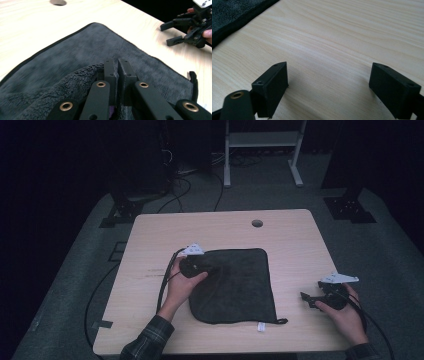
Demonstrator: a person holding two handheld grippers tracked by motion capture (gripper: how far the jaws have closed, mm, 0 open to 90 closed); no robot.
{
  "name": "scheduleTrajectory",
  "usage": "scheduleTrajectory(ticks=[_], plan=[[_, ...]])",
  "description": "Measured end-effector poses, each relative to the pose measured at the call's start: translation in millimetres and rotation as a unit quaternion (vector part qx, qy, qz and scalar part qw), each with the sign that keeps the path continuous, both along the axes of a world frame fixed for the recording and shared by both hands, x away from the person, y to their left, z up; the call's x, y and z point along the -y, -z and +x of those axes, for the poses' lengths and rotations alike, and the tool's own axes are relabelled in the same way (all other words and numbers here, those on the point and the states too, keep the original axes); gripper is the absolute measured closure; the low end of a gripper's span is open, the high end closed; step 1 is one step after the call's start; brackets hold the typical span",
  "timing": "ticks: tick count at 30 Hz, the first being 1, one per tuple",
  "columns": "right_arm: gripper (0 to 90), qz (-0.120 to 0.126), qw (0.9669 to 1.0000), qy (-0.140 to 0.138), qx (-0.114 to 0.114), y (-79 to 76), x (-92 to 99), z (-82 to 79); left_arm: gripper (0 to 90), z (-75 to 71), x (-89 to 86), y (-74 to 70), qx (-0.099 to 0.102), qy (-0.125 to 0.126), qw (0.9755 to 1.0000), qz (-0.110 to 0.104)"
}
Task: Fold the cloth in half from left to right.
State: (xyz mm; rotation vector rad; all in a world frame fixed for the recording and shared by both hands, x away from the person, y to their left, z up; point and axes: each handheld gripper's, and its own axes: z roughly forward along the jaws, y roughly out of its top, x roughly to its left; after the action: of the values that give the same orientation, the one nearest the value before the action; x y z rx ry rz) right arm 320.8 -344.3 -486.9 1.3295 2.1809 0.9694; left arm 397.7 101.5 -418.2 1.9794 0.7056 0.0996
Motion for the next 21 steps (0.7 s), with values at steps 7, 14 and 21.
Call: scheduleTrajectory(ticks=[7, 14, 21], plan=[[14.4, 0.0, 1.0, 0.0, 0.0, 0.0, 0.0, 0.0, 86.1, 8.5, 30.8, 2.8, -0.004, 0.031, 0.9995, -0.005], [14.4, 0.0, 1.0, 0.0, 0.0, 0.0, 0.0, 0.0, 86.1, 15.6, 61.9, 5.3, -0.013, 0.06, 0.9981, -0.003], [14.4, 0.0, 1.0, 0.0, 0.0, 0.0, 0.0, 0.0, 86.1, 22.5, 89.3, 11.3, -0.023, 0.079, 0.9966, 0.004]])
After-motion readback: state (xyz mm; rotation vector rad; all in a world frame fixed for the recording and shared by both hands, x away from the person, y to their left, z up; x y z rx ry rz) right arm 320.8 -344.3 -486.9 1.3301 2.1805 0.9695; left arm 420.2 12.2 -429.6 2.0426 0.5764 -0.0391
